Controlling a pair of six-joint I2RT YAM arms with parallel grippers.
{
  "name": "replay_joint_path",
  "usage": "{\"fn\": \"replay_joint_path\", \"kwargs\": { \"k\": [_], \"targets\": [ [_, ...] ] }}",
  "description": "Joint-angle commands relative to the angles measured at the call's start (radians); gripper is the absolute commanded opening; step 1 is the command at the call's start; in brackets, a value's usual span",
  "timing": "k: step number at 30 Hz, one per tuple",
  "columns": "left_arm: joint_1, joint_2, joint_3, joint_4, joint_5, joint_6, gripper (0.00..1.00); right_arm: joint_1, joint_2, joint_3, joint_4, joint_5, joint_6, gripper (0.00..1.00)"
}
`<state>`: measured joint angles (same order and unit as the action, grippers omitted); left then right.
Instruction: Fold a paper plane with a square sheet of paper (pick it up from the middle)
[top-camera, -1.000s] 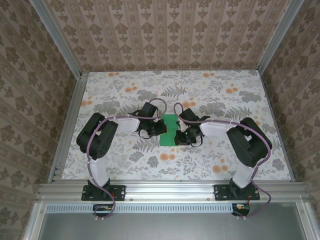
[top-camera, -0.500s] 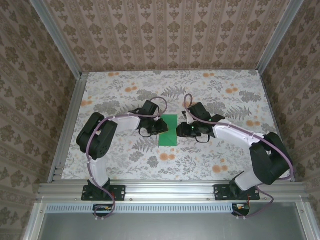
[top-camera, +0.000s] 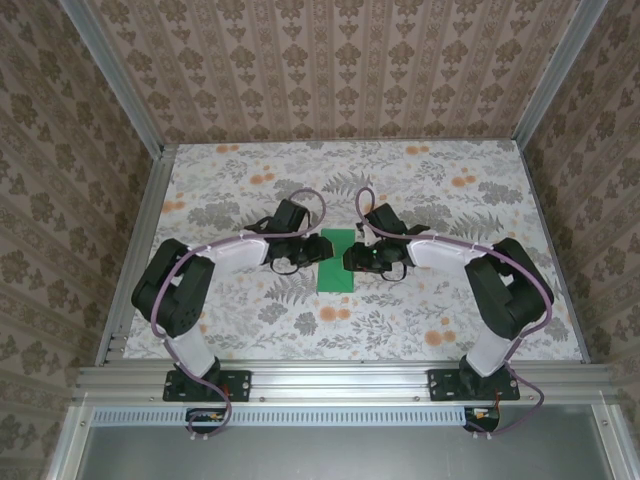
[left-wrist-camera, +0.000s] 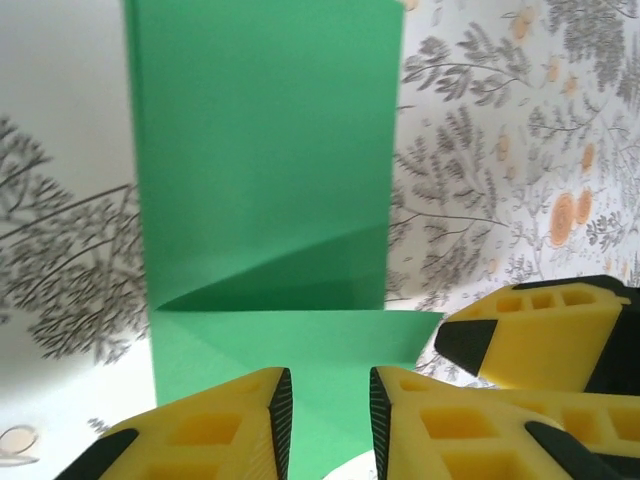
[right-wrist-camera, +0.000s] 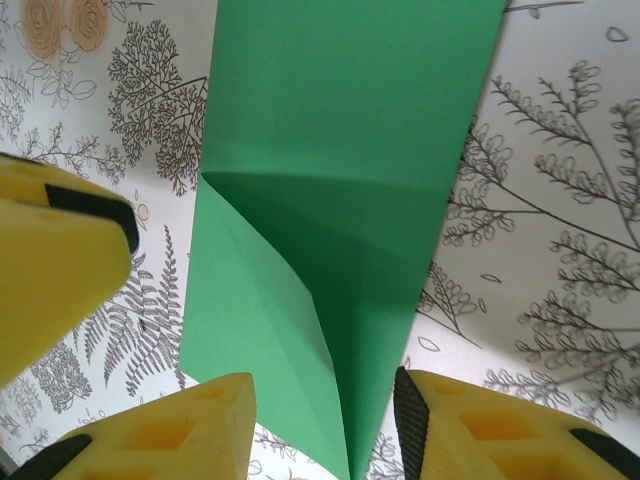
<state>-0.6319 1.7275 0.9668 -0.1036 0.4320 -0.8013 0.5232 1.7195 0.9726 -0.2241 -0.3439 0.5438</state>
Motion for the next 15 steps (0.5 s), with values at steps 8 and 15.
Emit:
{"fn": "replay_joint_path", "kwargs": {
  "k": [8, 15],
  "targets": [
    [0.034, -0.037, -0.104, 0.152, 0.065, -0.110, 0.41, -0.044, 0.104, 0.044, 0.099, -0.133, -0.017, 0.34],
    [0.035, -0.012, -0.113, 0.206, 0.102, -0.137, 0.43, -0.095, 0.120, -0.023, 0.273, -0.265, 0.082, 0.12]
  ]
}}
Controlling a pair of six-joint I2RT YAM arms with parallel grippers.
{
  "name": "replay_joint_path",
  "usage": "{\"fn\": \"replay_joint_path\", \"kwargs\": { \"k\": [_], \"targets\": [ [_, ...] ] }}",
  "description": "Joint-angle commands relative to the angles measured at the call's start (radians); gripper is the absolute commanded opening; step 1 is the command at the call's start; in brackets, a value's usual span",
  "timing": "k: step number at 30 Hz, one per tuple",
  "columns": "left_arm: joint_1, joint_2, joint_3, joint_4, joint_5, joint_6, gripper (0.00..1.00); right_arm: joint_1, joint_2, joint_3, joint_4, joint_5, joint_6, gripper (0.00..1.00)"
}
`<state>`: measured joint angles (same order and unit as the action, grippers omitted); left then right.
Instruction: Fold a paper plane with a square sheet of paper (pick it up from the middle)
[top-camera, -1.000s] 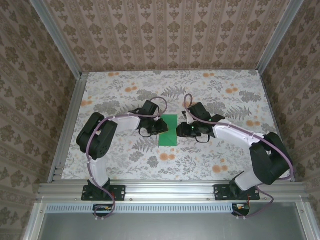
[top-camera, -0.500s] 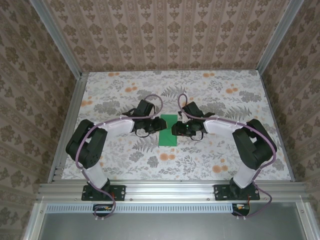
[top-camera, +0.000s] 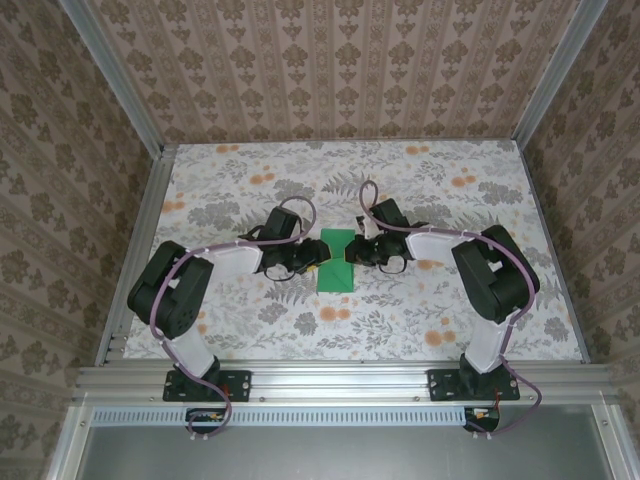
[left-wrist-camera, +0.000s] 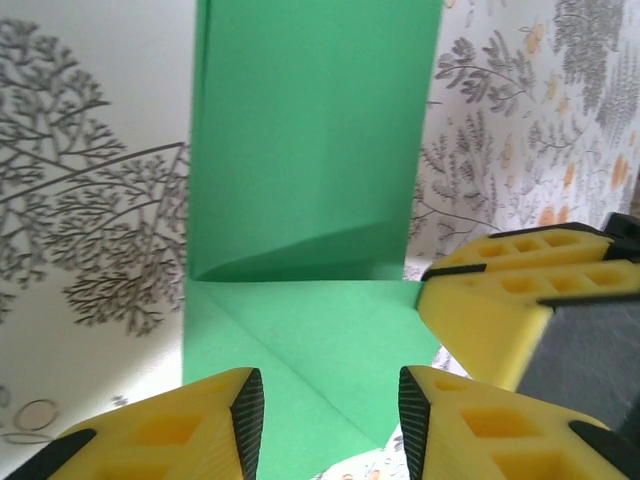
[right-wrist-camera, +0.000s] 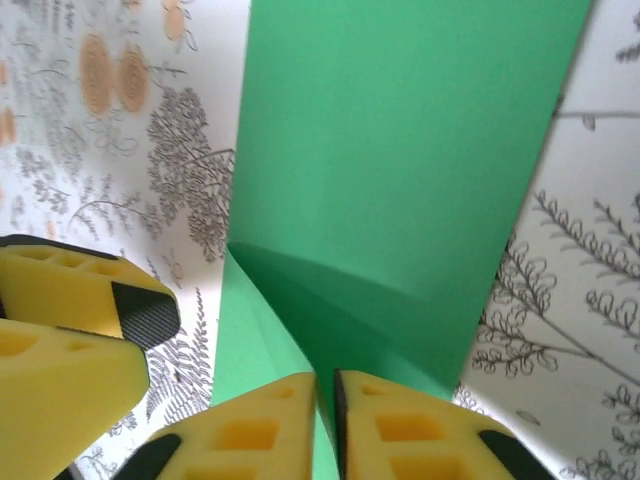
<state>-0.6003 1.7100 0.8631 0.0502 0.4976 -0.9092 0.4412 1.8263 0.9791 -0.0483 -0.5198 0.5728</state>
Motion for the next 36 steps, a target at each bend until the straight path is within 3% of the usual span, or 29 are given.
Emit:
{"fn": "replay_joint_path", "kwargs": {
  "k": [1, 10, 14, 18, 22, 36],
  "targets": [
    [0.004, 0.009, -0.009, 0.055, 0.038, -0.032, 0.44, -0.018, 0.010, -0.041, 0.121, -0.101, 0.071, 0.11],
    [0.002, 0.051, -0.015, 0.105, 0.069, -0.072, 0.51, -0.075, -0.004, -0.138, 0.365, -0.203, 0.269, 0.08],
    [0.002, 0.042, -0.016, 0.083, 0.050, -0.071, 0.58, -0.088, -0.015, -0.160, 0.399, -0.202, 0.301, 0.08],
    [-0.001, 0.055, -0.010, 0.092, 0.056, -0.072, 0.58, -0.092, -0.018, -0.163, 0.395, -0.199, 0.305, 0.08],
    [-0.006, 0.077, 0.000, 0.115, 0.058, -0.074, 0.53, -0.094, -0.012, -0.172, 0.400, -0.196, 0.310, 0.08],
    [-0.012, 0.134, 0.035, 0.191, 0.061, -0.052, 0.23, -0.109, -0.011, -0.184, 0.406, -0.197, 0.320, 0.08]
  ]
}}
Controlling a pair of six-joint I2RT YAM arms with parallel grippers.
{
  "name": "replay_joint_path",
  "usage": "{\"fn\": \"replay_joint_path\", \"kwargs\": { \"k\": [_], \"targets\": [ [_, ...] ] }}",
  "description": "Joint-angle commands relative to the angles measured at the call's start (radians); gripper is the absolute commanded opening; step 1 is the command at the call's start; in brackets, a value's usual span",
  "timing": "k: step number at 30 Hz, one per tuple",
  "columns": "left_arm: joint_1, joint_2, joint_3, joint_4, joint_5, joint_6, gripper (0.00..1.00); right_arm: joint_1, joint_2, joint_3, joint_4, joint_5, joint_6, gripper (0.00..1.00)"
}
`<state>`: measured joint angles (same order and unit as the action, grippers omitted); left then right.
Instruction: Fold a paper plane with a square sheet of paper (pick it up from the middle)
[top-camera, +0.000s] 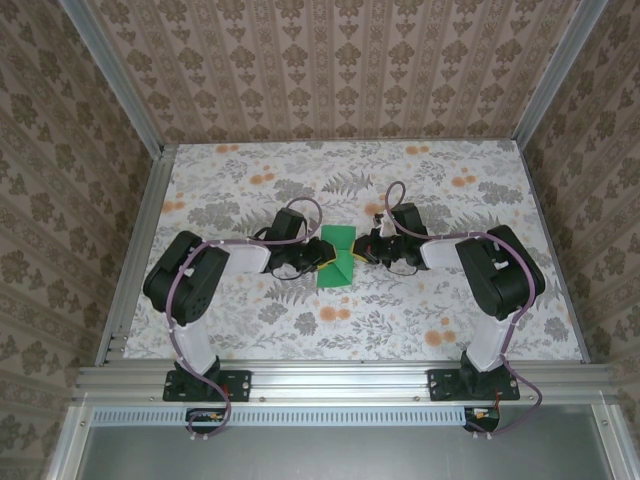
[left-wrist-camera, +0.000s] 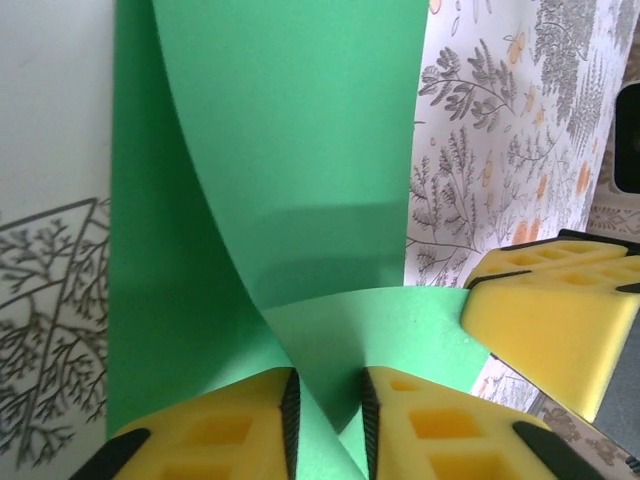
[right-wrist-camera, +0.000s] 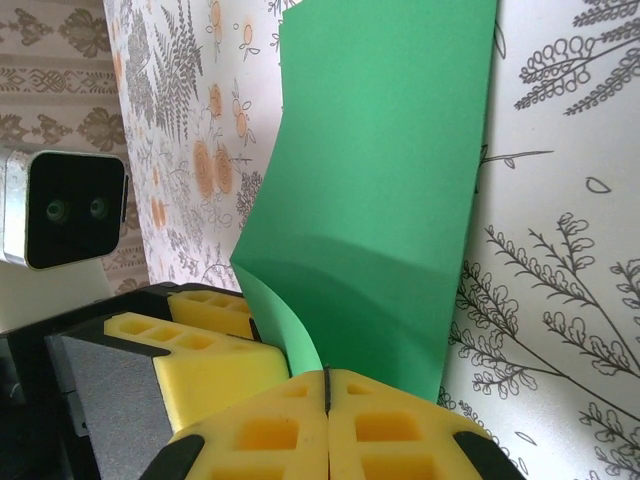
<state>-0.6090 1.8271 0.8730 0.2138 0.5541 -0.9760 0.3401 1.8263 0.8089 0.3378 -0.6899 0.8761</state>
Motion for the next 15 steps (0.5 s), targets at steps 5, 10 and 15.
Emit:
{"fn": "replay_joint_path", "kwargs": {
  "k": [5, 10, 15],
  "targets": [
    [-0.003, 0.011, 0.029, 0.030, -0.008, 0.036, 0.13, -0.012, -0.019, -0.014, 0.002, -0.024, 0.011, 0.09],
    [-0.001, -0.036, 0.034, -0.044, -0.041, 0.090, 0.07, -0.024, -0.098, -0.003, -0.151, 0.048, -0.082, 0.27],
    [-0.003, -0.150, 0.064, -0.256, -0.111, 0.209, 0.06, -0.026, -0.255, 0.016, -0.369, 0.193, -0.224, 0.57]
  ]
}}
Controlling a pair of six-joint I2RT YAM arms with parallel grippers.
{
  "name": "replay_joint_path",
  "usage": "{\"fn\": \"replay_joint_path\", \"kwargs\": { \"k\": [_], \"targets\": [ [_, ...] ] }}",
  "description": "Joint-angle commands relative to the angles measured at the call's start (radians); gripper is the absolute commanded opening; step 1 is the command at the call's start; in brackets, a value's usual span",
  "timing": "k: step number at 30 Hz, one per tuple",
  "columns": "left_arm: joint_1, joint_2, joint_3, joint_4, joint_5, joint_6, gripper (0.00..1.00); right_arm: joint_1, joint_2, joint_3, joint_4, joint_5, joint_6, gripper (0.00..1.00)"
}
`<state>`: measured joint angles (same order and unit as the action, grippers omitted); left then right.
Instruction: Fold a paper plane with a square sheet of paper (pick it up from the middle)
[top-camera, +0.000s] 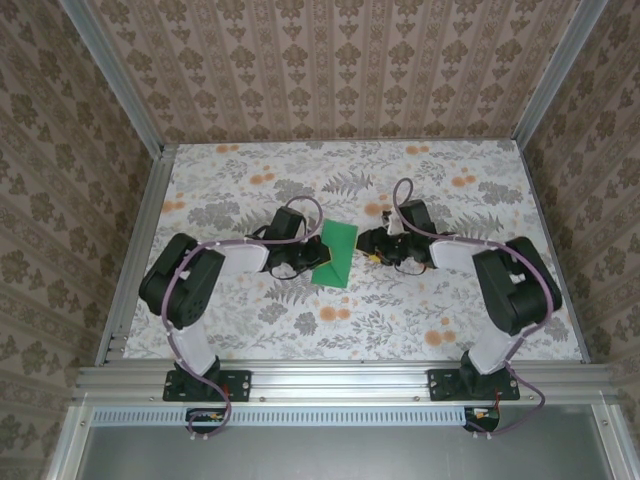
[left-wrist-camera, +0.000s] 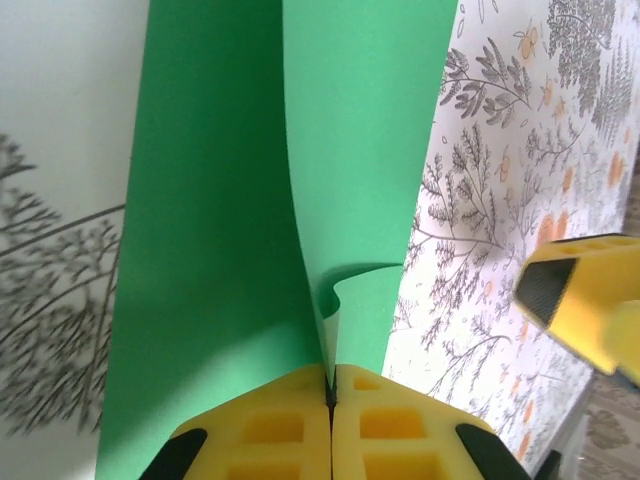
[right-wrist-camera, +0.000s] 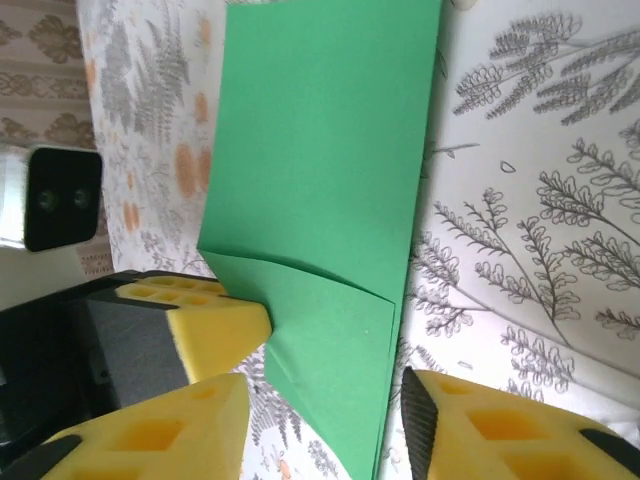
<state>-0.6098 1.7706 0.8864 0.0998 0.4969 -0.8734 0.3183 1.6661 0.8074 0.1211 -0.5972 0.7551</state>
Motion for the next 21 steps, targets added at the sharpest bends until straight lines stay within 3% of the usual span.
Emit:
{"fn": "replay_joint_path", "kwargs": {
  "k": [1, 5, 11, 17, 21],
  "targets": [
    [-0.004, -0.121, 0.067, -0.203, -0.079, 0.138, 0.06, -0.004, -0.130, 0.018, -0.187, 0.135, -0.126, 0.63],
    [-0.026, -0.217, 0.156, -0.483, -0.238, 0.273, 0.06, -0.005, -0.251, 0.013, -0.284, 0.252, -0.202, 0.76],
    [-0.049, -0.278, 0.301, -0.820, -0.517, 0.396, 0.06, -0.005, -0.427, -0.015, -0.347, 0.401, -0.277, 0.87],
    [-0.115, -0.252, 0.464, -1.126, -0.964, 0.416, 0.06, -0.005, -0.542, -0.047, -0.375, 0.500, -0.299, 0.92],
    [-0.154, -0.185, 0.538, -1.247, -1.146, 0.399, 0.06, -0.007, -0.572, -0.064, -0.376, 0.547, -0.292, 0.93]
  ]
}}
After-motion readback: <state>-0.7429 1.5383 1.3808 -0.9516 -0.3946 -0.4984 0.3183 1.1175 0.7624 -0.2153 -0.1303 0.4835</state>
